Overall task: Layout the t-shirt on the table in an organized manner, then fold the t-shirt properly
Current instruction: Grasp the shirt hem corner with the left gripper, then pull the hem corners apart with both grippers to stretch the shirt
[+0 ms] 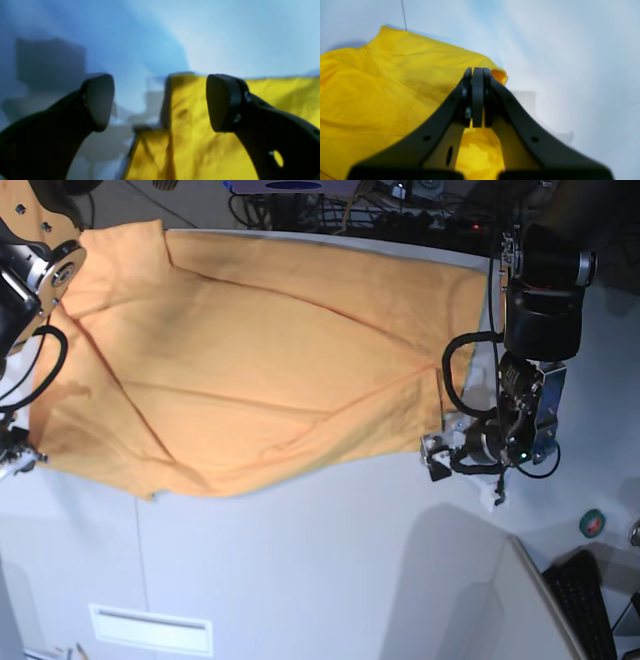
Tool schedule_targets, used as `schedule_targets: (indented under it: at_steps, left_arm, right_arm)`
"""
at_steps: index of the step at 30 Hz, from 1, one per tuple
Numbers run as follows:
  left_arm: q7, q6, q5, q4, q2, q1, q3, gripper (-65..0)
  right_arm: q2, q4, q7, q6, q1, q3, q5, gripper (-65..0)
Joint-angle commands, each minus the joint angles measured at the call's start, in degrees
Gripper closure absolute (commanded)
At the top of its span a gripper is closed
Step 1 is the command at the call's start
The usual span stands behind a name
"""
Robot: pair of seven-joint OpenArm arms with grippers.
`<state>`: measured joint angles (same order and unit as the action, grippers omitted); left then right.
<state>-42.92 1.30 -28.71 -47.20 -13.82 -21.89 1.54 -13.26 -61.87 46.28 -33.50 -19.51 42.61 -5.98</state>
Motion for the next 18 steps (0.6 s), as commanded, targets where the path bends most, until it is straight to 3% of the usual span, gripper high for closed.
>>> schedule_targets:
  at_steps: [1,6,8,10,13,18]
  left_arm:
    - [-0.64,0.06,-0.79,0.83,-0.11,-1.19,0.88,-54.6]
    - [1.29,0.06,-0.87,2.15,0.33,-0.92,2.20,-54.5]
    - [1.11,0.06,-0.96,1.88,0.33,-0.66,2.20,-50.7]
    - [1.11,0.41,-0.96,1.88,0.51,-0.57,2.20,-42.6]
    - [1.11,2.52,-0.96,1.88,1.21,-0.40,2.20,-35.2]
    - [1.38,3.14,-0.70,2.32,1.56,0.22,1.84,-33.7]
  right_arm:
    - [-1.21,-1.12,-1.05,-0.13,-1.55,-0.02,-0.75,0.0]
    - [-1.21,-1.12,-1.05,-0.13,-1.55,-0.02,-0.75,0.0]
    - [-1.21,-1.12,-1.05,-0.13,-1.55,-0.02,-0.75,0.0]
    - [-1.21,-1.12,-1.05,-0.13,-1.55,-0.02,-0.75,0.0]
    - [-1.21,-1.12,-1.05,-0.13,-1.55,-0.02,-0.75,0.0]
    - [-1.21,-1.12,-1.05,-0.13,-1.64,-0.02,-0.75,0.0]
